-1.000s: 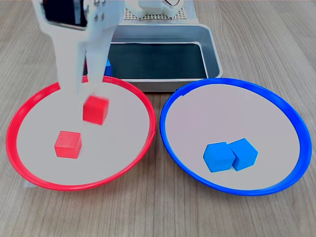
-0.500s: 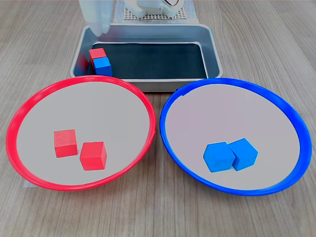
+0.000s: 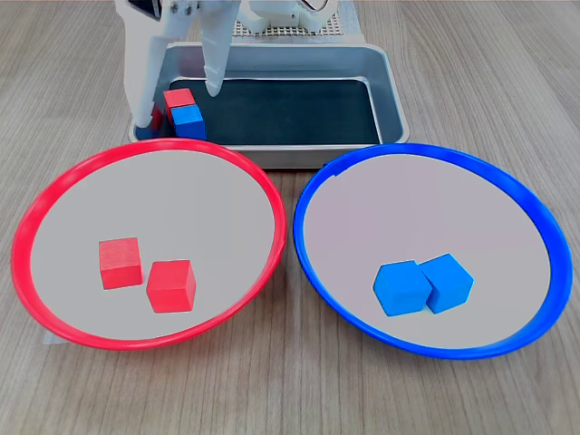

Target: Move six blocks from tray to matching dishes

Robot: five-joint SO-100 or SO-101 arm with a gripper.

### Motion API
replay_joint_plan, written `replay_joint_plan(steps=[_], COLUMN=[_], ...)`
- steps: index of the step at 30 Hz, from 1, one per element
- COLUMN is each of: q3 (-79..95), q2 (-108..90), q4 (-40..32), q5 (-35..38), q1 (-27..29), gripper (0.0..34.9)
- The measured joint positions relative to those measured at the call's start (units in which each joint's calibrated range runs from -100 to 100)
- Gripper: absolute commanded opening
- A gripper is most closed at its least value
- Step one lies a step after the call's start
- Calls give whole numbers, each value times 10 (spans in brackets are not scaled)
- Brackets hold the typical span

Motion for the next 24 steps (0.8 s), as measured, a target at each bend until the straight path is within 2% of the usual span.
replay_joint_plan(steps=[7,8,9,10,12,20,23,24], q3=[0,0,0,0,0,-36,-63,-82], q2=[43,49,61,61,67,89,79,68], q4=[-7,-7,-7,-8,-8,-5,2,12], q5=[-1,-1,-1,-1,-1,0,13,26], q1=[0,0,0,0,0,-11,-50,-83], gripper=[218,192,119,94,4,2,2,2])
